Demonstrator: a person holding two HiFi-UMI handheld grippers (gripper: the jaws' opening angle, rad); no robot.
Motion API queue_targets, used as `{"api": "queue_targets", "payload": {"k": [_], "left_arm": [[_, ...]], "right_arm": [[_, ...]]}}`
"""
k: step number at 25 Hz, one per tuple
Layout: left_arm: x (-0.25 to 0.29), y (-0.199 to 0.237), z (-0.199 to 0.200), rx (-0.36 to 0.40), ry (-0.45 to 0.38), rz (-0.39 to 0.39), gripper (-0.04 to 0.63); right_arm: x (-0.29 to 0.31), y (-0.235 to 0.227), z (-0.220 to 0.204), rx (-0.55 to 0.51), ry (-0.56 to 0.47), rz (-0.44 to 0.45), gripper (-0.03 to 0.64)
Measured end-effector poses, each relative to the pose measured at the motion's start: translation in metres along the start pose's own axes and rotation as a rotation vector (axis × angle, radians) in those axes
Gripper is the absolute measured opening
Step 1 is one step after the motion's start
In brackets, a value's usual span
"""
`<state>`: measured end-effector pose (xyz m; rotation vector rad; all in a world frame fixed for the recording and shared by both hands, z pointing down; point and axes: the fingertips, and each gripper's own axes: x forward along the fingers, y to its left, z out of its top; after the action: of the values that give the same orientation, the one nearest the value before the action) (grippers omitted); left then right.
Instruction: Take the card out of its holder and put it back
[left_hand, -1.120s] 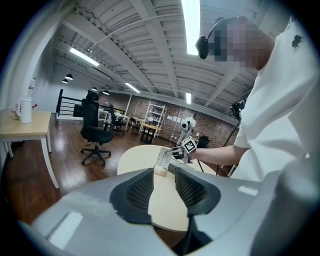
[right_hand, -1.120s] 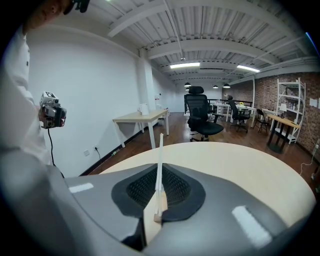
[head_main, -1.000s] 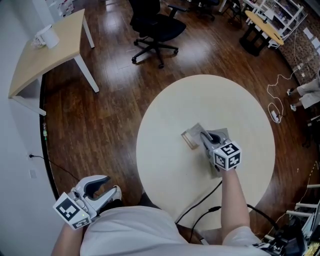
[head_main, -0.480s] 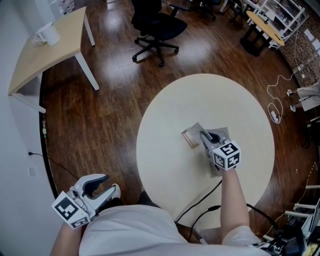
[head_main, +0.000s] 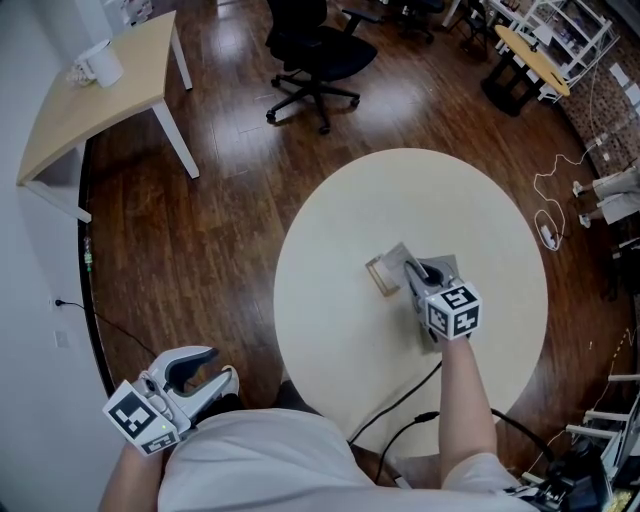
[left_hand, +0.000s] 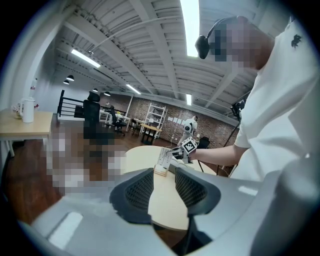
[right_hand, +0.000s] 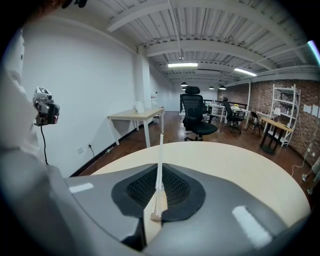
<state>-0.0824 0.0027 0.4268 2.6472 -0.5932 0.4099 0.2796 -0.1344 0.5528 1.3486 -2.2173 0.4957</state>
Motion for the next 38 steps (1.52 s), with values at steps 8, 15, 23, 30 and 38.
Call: {"api": "queue_targets", "payload": {"k": [8,15,23,30,38], "left_arm": [[-0.003,-0.001,-0.003,-0.004,-0.004,0.005,0.143],[-0.005,-0.001,-0.004,-0.012,-0.006,0.015,0.141],[-0.008,-0.002,-0.006,-0.016,-0.004,0.024,0.141],[-0.004,-0.002,-0.006,-0.029,0.004,0.038,0.141],[-0.005,-0.004,-0.011,-0.047,0.028,0.056,0.141]], "right_arm": [[0.003,0.001,0.002,0.017,0.001,-0.001,0.021],[0.007,0.002,0.0,-0.001,0.013,0.003,0.021],[0.012,0.003,-0.015,0.02,0.005,0.025,0.021],[0.023,0.003,-0.031,0.034,0.011,0.064,0.021],[0.03,0.004,-0.044,0.047,0.004,0.079,0.021]]}}
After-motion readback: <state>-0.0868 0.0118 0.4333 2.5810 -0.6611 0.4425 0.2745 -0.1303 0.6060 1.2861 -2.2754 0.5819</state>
